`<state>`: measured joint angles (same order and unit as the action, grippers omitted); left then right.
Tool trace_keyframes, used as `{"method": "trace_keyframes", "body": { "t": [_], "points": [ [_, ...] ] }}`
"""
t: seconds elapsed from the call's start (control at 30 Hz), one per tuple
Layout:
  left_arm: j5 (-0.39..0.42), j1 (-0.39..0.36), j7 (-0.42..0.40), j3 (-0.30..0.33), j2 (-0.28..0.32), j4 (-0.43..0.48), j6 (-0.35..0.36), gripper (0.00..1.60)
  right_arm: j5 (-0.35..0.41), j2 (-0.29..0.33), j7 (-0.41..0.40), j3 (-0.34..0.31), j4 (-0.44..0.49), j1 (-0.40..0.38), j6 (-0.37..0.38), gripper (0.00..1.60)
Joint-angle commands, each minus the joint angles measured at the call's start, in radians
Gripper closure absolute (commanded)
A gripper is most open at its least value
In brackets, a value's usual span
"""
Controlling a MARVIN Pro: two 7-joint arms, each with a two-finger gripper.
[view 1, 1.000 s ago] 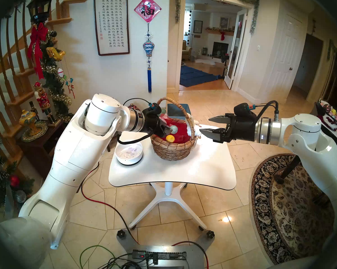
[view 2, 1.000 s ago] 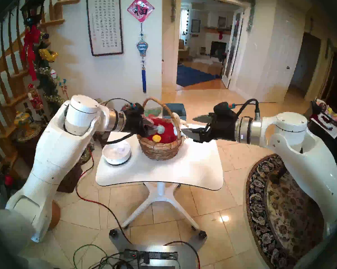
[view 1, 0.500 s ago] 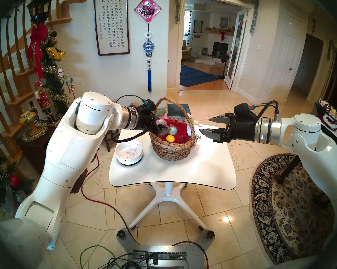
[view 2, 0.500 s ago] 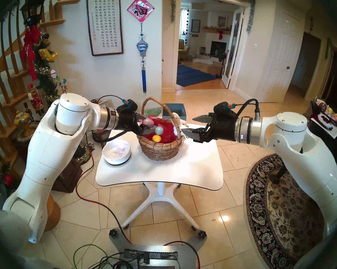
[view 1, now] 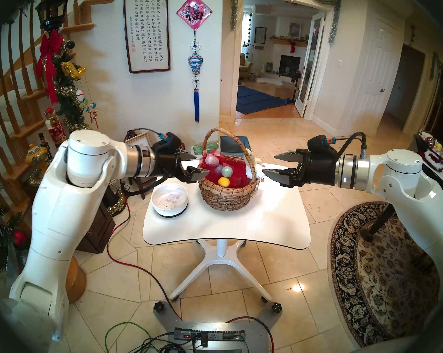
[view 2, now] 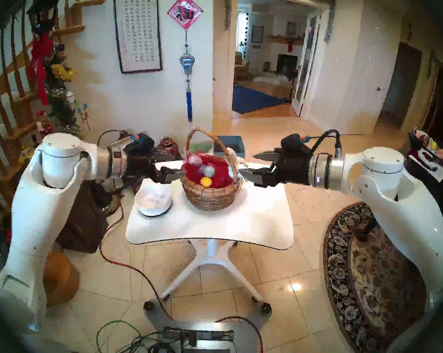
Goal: Put easter egg into basket
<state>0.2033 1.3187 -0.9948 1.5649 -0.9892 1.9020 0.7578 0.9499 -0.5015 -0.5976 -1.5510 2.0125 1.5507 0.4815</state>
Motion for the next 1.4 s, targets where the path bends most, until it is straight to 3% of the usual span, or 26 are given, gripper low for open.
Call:
{"method": "trace_keyframes", "body": {
  "t": [0.0, 0.17, 0.23, 0.37, 0.63, 1.0, 1.37],
  "points": [
    [0.025, 0.127, -0.011, 0.103, 0.02, 0.019, -0.06, 0.0, -0.002, 0.001, 0.002, -0.006, 0.0, -0.006, -0.003, 0.0],
    [0.021, 0.159, -0.019, 0.12, -0.006, 0.003, -0.101, 0.0, -0.001, 0.001, 0.002, -0.006, 0.0, -0.006, -0.003, 0.0],
    [0.027, 0.218, -0.008, 0.155, -0.043, 0.013, -0.147, 0.0, -0.001, 0.001, 0.002, -0.006, 0.0, -0.006, -0.004, 0.0],
    [0.024, 0.253, 0.003, 0.177, -0.081, 0.015, -0.193, 0.0, -0.001, 0.001, 0.003, -0.006, 0.0, -0.006, -0.004, 0.0],
    [0.003, 0.366, 0.103, 0.224, -0.165, 0.051, -0.315, 0.0, -0.001, 0.002, 0.003, -0.006, 0.0, -0.006, -0.005, 0.0],
    [-0.033, 0.361, 0.173, 0.195, -0.186, 0.033, -0.358, 0.0, -0.001, 0.002, 0.004, -0.006, 0.0, -0.005, -0.006, 0.0],
    [-0.022, 0.347, 0.17, 0.2, -0.189, 0.019, -0.346, 0.0, -0.001, 0.002, 0.004, -0.006, 0.0, -0.005, -0.007, 0.0]
  ]
}}
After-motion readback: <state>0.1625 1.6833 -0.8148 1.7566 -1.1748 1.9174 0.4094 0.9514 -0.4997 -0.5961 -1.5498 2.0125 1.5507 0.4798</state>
